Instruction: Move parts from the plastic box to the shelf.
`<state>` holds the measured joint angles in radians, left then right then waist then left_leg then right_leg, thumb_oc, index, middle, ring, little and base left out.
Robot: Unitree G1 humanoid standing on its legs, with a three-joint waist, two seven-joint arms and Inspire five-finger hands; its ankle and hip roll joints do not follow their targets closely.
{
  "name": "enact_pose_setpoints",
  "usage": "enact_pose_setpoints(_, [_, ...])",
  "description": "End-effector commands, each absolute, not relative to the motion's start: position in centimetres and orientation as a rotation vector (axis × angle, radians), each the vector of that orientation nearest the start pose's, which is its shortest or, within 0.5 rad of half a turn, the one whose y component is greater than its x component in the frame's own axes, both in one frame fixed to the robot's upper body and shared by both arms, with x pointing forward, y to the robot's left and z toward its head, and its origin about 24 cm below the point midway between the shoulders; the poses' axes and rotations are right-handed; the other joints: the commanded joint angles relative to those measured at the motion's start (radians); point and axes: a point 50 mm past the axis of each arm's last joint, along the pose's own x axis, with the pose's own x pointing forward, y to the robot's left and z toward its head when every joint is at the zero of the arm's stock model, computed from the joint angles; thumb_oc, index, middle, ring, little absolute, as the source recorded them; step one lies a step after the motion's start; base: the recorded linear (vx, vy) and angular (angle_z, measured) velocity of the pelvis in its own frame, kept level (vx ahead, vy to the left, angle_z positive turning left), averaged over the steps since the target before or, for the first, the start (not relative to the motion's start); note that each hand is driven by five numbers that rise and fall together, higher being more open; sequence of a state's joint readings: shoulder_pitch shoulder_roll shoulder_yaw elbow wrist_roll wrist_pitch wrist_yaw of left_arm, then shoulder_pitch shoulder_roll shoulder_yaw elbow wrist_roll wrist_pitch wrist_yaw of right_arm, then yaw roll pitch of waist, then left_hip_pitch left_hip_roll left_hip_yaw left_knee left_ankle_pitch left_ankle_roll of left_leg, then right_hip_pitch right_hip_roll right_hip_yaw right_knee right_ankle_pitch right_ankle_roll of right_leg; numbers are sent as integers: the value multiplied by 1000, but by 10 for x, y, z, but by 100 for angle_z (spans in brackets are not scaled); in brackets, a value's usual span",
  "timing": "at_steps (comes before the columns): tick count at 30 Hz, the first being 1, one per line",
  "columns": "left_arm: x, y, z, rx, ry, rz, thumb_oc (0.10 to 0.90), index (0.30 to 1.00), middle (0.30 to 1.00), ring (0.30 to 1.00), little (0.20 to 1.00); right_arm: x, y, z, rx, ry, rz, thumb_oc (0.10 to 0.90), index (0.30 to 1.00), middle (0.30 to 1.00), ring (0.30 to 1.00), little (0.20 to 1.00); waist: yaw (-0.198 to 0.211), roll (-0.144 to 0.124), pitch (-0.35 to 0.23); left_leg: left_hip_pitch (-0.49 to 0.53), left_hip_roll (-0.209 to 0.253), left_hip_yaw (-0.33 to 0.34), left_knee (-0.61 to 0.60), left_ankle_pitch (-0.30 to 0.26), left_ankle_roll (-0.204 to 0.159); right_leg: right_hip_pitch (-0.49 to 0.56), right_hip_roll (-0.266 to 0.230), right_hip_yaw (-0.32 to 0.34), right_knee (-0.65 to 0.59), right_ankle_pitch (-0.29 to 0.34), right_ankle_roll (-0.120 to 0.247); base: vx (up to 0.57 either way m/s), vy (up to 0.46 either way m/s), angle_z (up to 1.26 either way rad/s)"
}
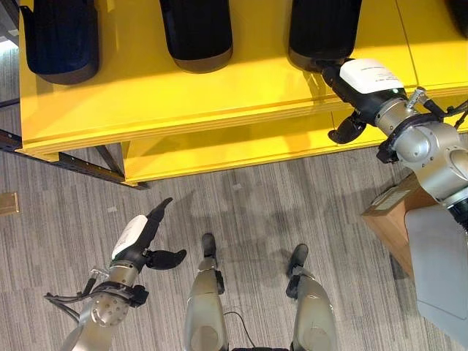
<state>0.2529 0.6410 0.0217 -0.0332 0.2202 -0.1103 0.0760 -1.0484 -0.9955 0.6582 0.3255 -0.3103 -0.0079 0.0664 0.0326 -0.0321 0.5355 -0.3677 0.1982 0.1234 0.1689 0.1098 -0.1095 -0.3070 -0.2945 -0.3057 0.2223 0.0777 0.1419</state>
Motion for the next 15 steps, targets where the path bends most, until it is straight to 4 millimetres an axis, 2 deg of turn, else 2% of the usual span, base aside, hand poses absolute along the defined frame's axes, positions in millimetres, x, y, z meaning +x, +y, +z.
enact_pose_setpoints(1, [194, 282, 78, 919, -39, 72, 900, 1000, 1000, 1000, 1000, 342, -196, 357, -1560, -668, -66, 900, 1000, 1000, 1000, 1000, 12, -37, -16, 83, 93, 6, 35, -134, -32, -93, 9, 66, 64, -47, -14, 0, 0, 0])
enact_pose_setpoints(15, [194, 284, 76, 918, -28, 75, 900, 1000, 1000, 1000, 1000, 346, -207, 360, -1567, -623, -103, 900, 1000, 1000, 1000, 1000, 17, -40, -16, 73, 94, -3, 33, -131, -32, -108, 13, 61, 82, -56, -16, 0, 0, 0])
